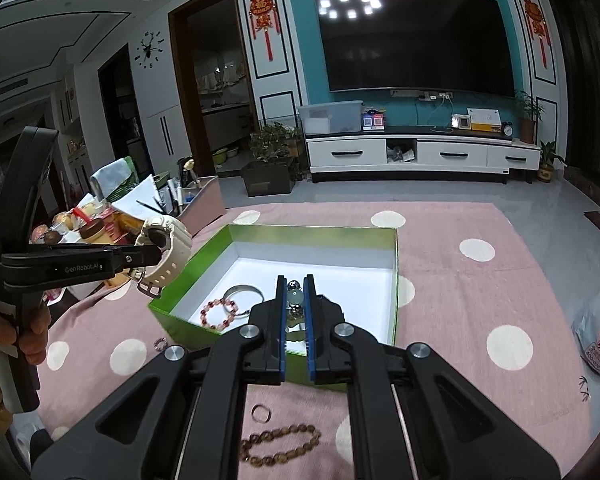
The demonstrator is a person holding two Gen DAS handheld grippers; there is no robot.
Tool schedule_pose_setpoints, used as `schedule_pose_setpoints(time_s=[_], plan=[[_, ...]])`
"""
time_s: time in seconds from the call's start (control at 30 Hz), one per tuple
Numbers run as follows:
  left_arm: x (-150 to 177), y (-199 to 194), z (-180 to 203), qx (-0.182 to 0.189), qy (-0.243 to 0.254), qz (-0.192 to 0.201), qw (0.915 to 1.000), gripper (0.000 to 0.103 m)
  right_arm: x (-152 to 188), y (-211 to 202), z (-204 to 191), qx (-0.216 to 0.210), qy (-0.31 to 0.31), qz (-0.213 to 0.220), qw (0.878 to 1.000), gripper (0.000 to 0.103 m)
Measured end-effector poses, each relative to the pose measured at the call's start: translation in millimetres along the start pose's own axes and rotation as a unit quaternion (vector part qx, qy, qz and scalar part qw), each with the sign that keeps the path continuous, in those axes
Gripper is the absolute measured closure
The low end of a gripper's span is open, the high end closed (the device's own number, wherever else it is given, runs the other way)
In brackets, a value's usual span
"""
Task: Organize jewelry
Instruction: 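Carry the cream watch and jade pendant into the green box with both grippers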
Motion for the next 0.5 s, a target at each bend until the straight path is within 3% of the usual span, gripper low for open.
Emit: schedule_pose_setpoints(time_s=[0.5], plan=[[-5.1, 69.9, -5.5, -0.023, -0.004, -0.039, 0.999, 0.093, 5.8, 60.3, 12.9, 0.033, 0.011, -0.05, 0.998, 0.096]])
Point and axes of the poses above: each gripper's, at about its wrist camera, not at the fingertips, and y roughly the way its jaws point, z to its right, x to its underside, the point moved 6 cm from there along y, roughly the way its jaws point, and after that the axes turned 7 degrees about x, right-handed, at the moved point
